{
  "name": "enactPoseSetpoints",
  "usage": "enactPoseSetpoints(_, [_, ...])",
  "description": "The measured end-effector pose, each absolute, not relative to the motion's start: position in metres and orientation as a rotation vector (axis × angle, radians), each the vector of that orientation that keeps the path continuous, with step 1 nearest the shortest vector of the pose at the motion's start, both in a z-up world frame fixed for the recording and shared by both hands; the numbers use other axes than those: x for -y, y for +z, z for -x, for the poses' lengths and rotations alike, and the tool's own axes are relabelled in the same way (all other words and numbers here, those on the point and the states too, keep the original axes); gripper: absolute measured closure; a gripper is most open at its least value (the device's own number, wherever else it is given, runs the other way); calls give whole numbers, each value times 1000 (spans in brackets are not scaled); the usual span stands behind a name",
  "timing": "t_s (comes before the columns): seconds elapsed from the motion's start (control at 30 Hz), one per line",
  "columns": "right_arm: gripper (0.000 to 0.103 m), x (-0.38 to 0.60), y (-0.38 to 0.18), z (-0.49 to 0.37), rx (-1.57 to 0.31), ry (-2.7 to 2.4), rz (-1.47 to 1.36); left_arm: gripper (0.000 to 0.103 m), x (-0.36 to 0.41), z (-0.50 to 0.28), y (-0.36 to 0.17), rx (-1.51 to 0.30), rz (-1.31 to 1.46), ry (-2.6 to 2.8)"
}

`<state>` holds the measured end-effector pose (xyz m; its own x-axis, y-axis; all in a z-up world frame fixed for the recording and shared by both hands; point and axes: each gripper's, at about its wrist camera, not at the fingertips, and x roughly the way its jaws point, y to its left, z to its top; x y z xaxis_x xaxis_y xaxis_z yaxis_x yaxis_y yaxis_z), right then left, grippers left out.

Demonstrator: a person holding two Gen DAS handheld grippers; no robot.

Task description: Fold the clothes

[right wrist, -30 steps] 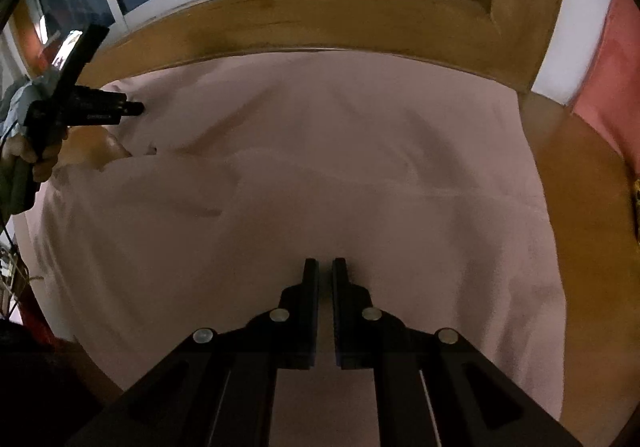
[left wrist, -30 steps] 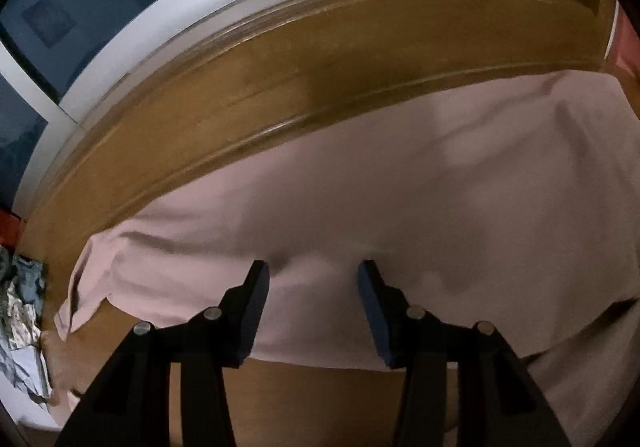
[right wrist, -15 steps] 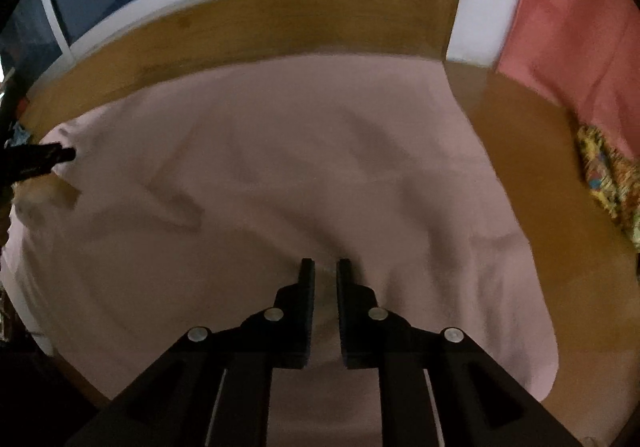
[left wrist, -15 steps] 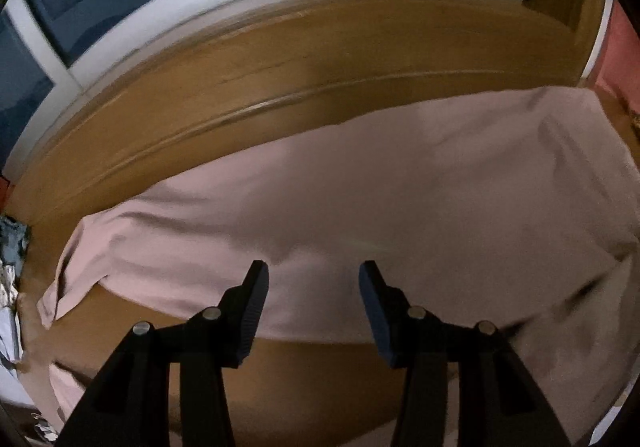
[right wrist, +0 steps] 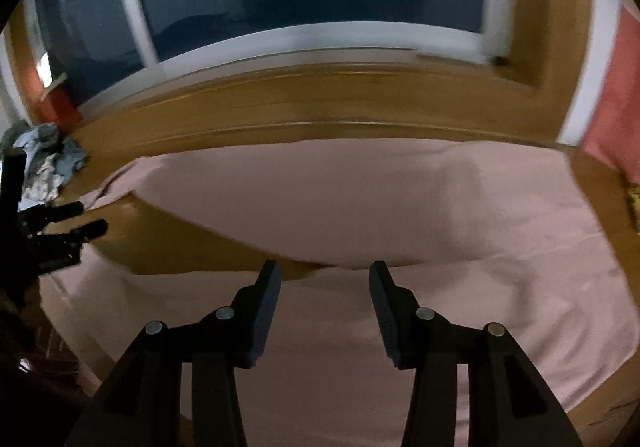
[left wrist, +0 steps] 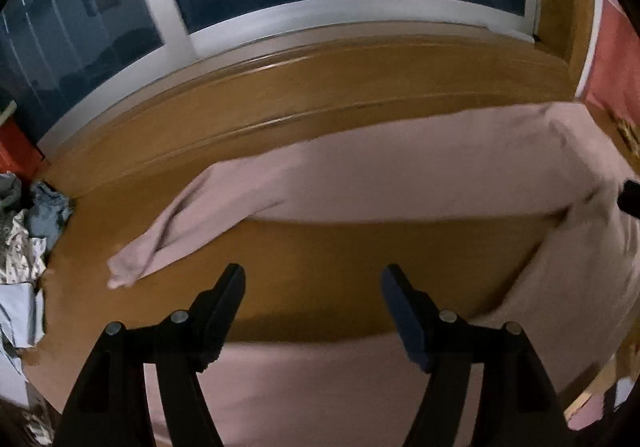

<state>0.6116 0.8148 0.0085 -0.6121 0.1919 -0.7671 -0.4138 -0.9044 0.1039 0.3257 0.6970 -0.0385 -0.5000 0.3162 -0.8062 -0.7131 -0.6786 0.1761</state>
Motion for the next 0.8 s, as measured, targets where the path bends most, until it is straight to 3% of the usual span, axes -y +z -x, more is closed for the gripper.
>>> enactPoseSetpoints(0.13, [57,-779,-2,-579,-408,2536,1183,34,-659,-315,-43,-733,1018,2206])
enactPoseSetpoints(0.53, [57,-716,-19,-502,-417,2713,1243,34,-589,-273,-37,-565,1159,2282])
enactPoseSetpoints(0.8, [57,-675,-25,-470,-534,2694,1294,34,-556,-240,-40,-580,1153,2254])
